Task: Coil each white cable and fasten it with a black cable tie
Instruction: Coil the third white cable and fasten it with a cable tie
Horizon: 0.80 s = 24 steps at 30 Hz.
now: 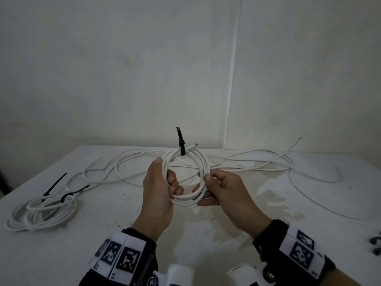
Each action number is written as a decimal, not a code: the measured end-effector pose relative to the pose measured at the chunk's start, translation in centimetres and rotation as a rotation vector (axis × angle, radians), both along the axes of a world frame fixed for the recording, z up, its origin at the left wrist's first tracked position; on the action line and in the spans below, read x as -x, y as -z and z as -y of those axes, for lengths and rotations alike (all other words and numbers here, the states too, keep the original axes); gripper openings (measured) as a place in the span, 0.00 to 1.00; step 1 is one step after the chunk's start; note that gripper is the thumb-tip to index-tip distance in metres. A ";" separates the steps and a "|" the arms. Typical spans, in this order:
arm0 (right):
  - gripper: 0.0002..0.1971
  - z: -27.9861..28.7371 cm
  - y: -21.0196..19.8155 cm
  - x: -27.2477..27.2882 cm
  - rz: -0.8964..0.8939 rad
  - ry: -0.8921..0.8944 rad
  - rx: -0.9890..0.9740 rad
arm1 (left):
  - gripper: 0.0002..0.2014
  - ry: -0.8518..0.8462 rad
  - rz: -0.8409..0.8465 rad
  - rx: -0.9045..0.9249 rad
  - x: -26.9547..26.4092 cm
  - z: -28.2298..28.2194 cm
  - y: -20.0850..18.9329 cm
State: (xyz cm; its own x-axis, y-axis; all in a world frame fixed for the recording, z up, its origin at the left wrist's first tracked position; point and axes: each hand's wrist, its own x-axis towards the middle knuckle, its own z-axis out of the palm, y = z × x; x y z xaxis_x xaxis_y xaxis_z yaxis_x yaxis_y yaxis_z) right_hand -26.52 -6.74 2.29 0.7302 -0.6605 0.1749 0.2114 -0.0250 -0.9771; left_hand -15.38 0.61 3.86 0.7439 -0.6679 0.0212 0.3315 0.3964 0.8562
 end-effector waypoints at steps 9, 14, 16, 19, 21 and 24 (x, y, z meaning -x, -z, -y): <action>0.09 -0.3 0.2 0.3 -0.127 -0.042 -0.001 | 0.16 0.052 0.195 -0.184 -0.5 -0.2 0.3; 0.17 -0.2 0.0 -0.8 0.007 0.082 0.073 | 0.16 0.017 0.228 -0.155 0.3 -0.1 0.8; 0.17 -0.1 -0.3 -0.9 0.038 0.104 0.075 | 0.15 0.027 0.239 -0.130 0.3 -0.1 0.8; 0.15 0.1 -0.6 -0.6 0.033 0.094 0.037 | 0.13 0.073 0.237 -0.110 -0.2 -0.4 0.9; 0.16 0.2 -0.8 -0.3 0.013 0.074 0.033 | 0.12 0.109 0.260 -0.110 -0.3 -0.7 0.9; 0.17 0.2 -1.1 -0.1 -0.005 0.061 0.076 | 0.15 0.132 0.276 -0.111 -0.2 -0.9 0.9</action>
State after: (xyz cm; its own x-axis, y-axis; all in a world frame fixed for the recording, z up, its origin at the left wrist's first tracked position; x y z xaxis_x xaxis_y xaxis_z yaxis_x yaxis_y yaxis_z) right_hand -26.43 -6.95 3.40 0.6899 -0.6890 0.2221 0.2020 -0.1114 -0.9730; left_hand -15.19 1.56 2.98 0.6269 -0.7679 0.1313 0.1231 0.2641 0.9566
